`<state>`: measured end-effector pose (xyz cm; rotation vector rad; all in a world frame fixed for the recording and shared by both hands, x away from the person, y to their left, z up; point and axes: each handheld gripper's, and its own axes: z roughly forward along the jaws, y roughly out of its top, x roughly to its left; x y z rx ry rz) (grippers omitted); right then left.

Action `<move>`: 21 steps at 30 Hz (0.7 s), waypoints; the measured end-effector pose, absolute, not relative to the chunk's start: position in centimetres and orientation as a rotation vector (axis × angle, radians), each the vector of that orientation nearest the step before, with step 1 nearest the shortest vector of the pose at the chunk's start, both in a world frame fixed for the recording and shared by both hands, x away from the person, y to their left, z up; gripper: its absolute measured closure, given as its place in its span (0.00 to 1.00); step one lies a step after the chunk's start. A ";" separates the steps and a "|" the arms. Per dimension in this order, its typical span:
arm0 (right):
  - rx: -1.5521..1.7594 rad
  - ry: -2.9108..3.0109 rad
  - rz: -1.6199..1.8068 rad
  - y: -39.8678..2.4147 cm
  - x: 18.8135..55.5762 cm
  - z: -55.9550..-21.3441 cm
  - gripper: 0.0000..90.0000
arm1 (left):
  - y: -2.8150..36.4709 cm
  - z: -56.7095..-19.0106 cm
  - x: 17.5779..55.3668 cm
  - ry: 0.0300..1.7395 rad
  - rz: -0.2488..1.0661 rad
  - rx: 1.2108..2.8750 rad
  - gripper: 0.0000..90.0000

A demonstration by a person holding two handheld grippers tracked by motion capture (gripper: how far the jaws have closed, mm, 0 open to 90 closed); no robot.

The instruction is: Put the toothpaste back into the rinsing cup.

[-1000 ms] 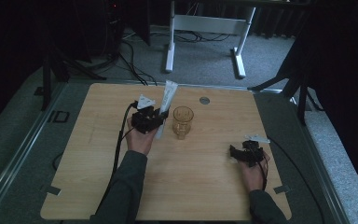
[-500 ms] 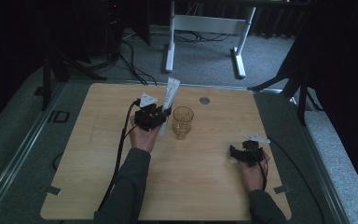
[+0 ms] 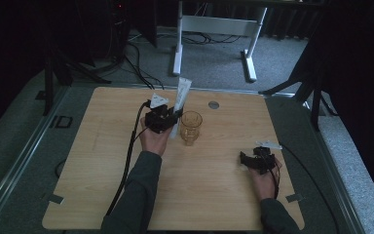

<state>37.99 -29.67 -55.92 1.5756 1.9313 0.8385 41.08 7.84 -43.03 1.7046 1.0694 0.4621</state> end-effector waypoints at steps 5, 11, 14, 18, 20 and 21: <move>1.573 1.933 0.839 -29.7 38.0 -55.9 0.24 | 7.4 -43.0 41.6 1.069 0.456 1.699 0.80; 1.574 1.933 0.839 -29.7 38.0 -55.9 0.24 | 6.7 -43.3 42.0 1.062 0.468 1.676 0.80; 1.573 1.935 0.840 -29.7 38.0 -55.9 0.24 | 6.4 -43.5 42.3 1.072 0.462 1.658 0.80; 1.573 1.937 0.840 -29.7 38.0 -55.9 0.24 | 5.9 -43.6 42.9 1.084 0.458 1.637 0.80; 1.573 1.938 0.840 -29.7 38.0 -55.9 0.24 | 5.8 -43.5 43.0 1.084 0.460 1.636 0.80; 1.573 1.938 0.840 -29.7 38.0 -55.9 0.24 | 5.6 -43.5 43.1 1.080 0.463 1.633 0.80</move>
